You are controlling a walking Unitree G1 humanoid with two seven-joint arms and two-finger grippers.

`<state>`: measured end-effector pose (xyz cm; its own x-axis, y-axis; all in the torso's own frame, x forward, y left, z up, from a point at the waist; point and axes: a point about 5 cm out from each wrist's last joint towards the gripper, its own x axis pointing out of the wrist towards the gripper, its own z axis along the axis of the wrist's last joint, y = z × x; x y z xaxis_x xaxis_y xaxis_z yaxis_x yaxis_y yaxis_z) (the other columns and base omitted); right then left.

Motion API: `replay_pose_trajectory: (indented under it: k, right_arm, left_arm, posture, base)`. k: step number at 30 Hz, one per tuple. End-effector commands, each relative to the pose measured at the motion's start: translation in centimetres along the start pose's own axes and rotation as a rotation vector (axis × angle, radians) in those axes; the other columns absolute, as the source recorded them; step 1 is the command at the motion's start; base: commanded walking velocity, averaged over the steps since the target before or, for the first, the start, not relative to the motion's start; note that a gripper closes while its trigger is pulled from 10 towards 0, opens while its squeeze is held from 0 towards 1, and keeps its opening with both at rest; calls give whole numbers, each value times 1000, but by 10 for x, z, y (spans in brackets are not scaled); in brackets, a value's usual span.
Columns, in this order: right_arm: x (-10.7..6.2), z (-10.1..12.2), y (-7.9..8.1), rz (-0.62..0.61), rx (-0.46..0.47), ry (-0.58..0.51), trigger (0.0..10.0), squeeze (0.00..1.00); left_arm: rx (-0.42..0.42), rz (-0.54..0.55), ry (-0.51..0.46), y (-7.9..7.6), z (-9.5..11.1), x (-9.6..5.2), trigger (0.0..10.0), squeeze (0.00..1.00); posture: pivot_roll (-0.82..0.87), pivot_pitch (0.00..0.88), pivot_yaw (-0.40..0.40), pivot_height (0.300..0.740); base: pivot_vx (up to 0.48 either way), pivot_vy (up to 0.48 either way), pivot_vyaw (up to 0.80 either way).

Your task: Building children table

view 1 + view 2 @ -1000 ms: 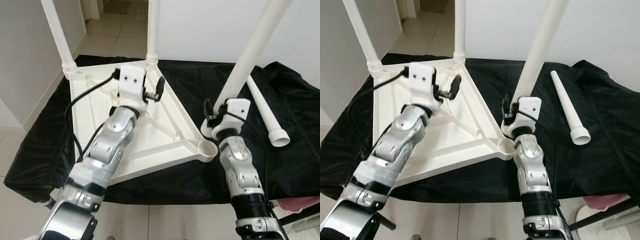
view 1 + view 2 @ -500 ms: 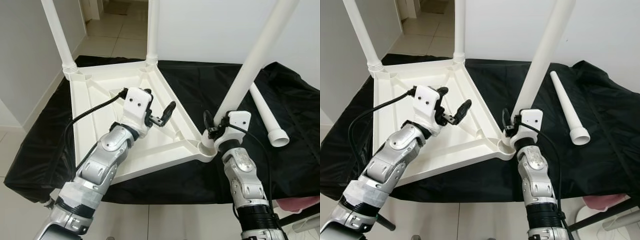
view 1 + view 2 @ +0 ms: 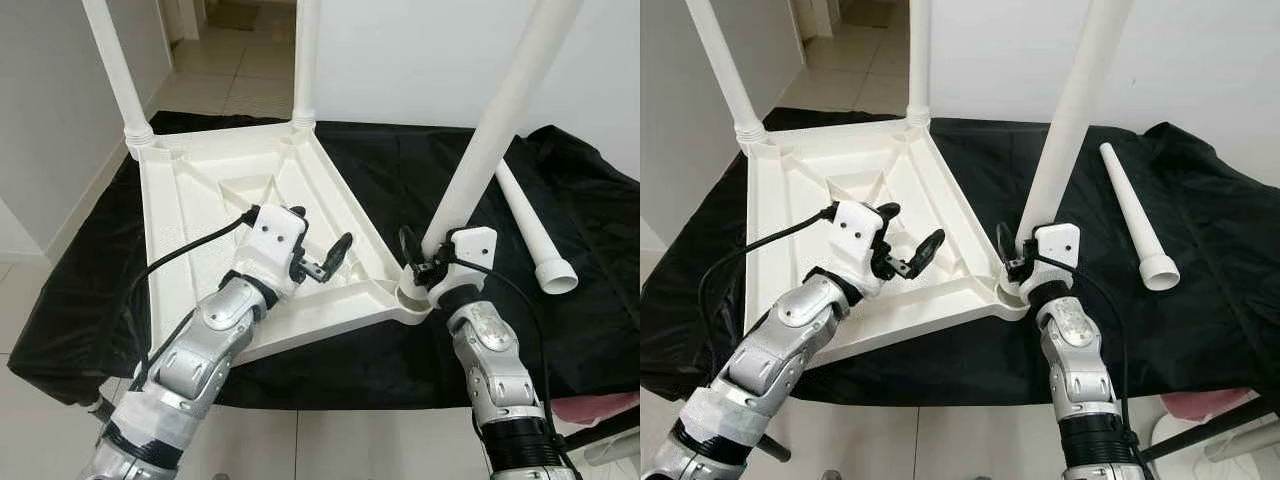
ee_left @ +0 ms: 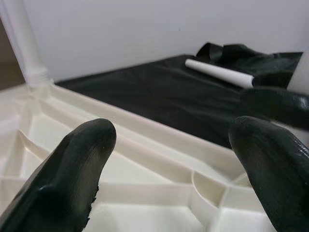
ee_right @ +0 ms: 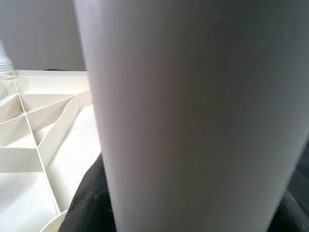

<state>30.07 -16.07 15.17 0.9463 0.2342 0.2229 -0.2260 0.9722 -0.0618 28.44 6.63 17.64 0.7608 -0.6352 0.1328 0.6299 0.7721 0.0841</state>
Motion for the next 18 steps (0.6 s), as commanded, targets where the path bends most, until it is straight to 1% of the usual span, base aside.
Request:
replay_pose_trajectory:
  k: [1, 2, 7, 12, 16, 17, 18]
  right_arm:
    - [-6, -12, 1, 16, 4, 49, 10000, 0]
    - [-8, -13, 0, 23, 1, 55, 10000, 0]
    - [-12, -15, -1, 25, -1, 61, 10000, 0]
    - [-15, -17, -3, 43, -28, 71, 10000, 0]
    - [-16, -18, -1, 108, -79, 70, 10000, 0]
    - [-15, -19, 1, 135, -93, 72, 10000, 0]
    - [-15, -19, 1, 135, -93, 72, 10000, 0]
  left_arm:
    - [-12, -117, 34, -10, -4, -1, 10000, 0]
    - [-27, -114, 42, -9, -5, -1, 10000, 0]
    - [-22, -116, 45, -9, -4, -2, 10000, 0]
    - [-27, -120, 41, -9, -2, -2, 10000, 0]
    - [-16, -122, 46, -9, -1, -2, 10000, 0]
    - [-29, -129, 40, -10, -1, -2, 10000, 0]
    - [-29, -129, 40, -10, -1, -2, 10000, 0]
  posture:
    - [10, 0, -61, 740]
    - [12, 0, -59, 740]
    - [13, 0, -58, 740]
    - [8, 1, -53, 740]
    - [5, 2, -50, 740]
    - [4, 3, -48, 740]
    - [4, 3, -48, 740]
  base:
    - [0, 0, 0]
    - [0, 0, 0]
    - [0, 0, 0]
    - [0, 0, 0]
    - [0, 0, 0]
    - [0, 0, 0]
    - [0, 0, 0]
